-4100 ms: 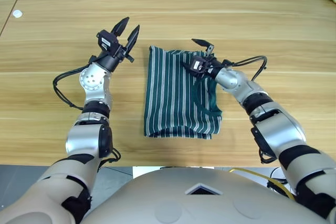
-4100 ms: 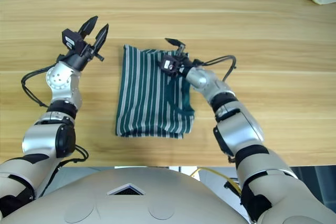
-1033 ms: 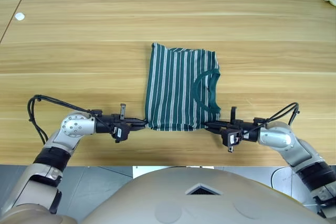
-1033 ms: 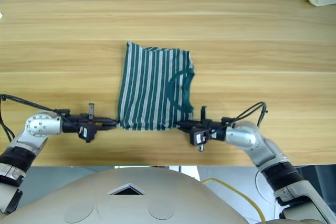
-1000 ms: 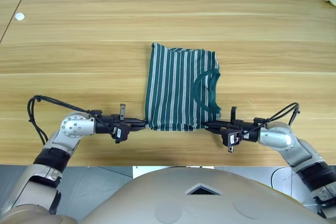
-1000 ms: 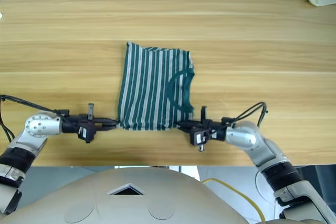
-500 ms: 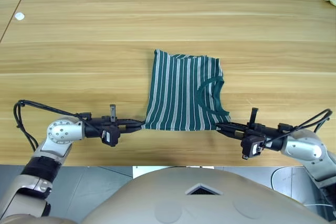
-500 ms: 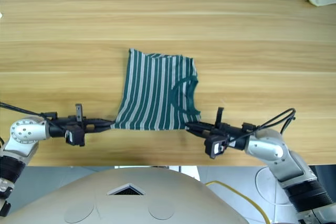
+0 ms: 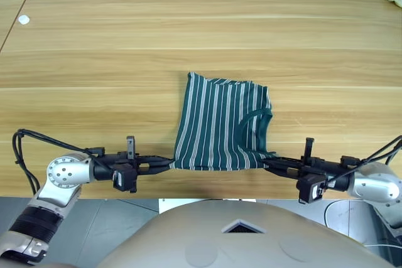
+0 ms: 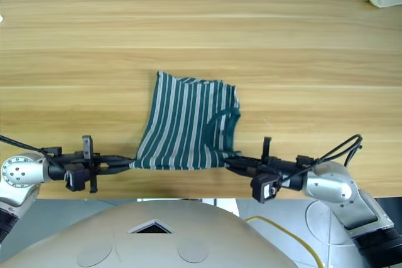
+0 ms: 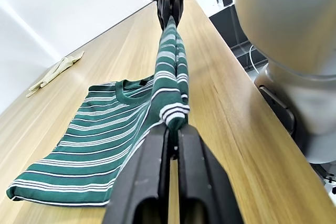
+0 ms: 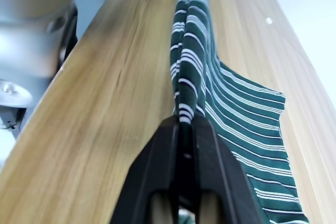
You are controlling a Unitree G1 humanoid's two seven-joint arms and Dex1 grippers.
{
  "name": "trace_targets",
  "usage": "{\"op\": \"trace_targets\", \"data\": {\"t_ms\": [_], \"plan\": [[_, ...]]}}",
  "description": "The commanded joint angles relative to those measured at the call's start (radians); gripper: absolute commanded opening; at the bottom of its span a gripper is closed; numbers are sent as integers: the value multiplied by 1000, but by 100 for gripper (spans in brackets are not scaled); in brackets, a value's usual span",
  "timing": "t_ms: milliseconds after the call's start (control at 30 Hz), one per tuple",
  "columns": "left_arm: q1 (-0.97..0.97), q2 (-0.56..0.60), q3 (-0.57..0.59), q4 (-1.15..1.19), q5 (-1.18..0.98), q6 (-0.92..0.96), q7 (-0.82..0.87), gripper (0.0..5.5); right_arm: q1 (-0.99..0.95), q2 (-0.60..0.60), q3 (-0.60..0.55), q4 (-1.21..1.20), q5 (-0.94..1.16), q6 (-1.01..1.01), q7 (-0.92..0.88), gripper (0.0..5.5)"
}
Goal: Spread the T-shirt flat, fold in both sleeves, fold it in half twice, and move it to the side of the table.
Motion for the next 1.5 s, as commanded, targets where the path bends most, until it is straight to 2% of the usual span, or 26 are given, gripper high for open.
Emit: {"op": "trace_targets", "data": {"t_ms": [33,400,800,1000,1233,1500], "plan": [[-45,-35,22,31,-10,40,0,5,-25,18,5,10,-9,14,4,11],[-104,-115,91,71,-65,125,5,5,-146,111,-38,19,44,131,-45,11],[-360,-387,105,299,177,252,233,5,-386,259,-12,160,-131,348,-145,11],[-447,-472,113,390,185,275,255,5,-484,318,9,249,-214,380,-203,11],[-554,-542,121,568,261,323,327,5,-570,360,106,393,-403,359,-288,11],[-675,-590,109,837,394,402,433,5,-729,461,235,707,-551,354,-400,11]]}}
